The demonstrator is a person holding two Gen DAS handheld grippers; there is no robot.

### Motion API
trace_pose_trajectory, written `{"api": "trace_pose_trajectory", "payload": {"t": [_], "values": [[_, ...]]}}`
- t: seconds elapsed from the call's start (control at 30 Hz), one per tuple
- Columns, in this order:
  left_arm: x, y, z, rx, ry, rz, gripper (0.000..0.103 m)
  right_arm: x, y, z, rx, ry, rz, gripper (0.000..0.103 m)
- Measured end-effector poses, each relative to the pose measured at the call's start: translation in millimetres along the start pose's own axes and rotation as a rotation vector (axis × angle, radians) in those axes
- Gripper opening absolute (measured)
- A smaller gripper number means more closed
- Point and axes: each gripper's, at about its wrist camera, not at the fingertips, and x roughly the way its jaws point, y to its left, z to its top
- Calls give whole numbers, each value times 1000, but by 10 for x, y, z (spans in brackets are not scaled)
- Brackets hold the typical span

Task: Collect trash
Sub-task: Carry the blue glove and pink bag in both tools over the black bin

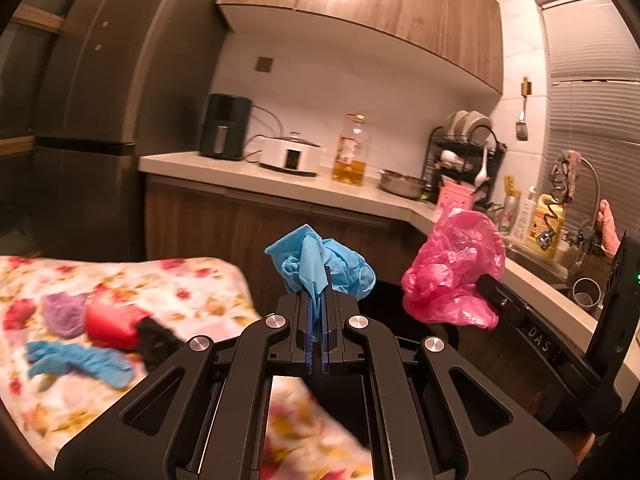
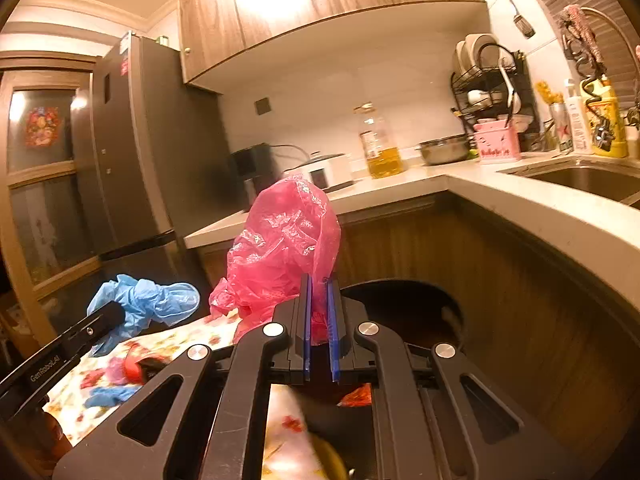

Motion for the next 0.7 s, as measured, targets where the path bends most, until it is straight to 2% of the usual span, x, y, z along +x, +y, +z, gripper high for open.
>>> {"api": "trace_pose_trajectory", "payload": {"t": [0.37, 0.7], "values": [[555, -322, -16, 14, 25, -88, 2, 198, -256, 66, -8, -10, -79, 8], [832, -433, -25, 23, 44, -108, 2, 334, -380, 66, 1, 1, -95, 8]]}}
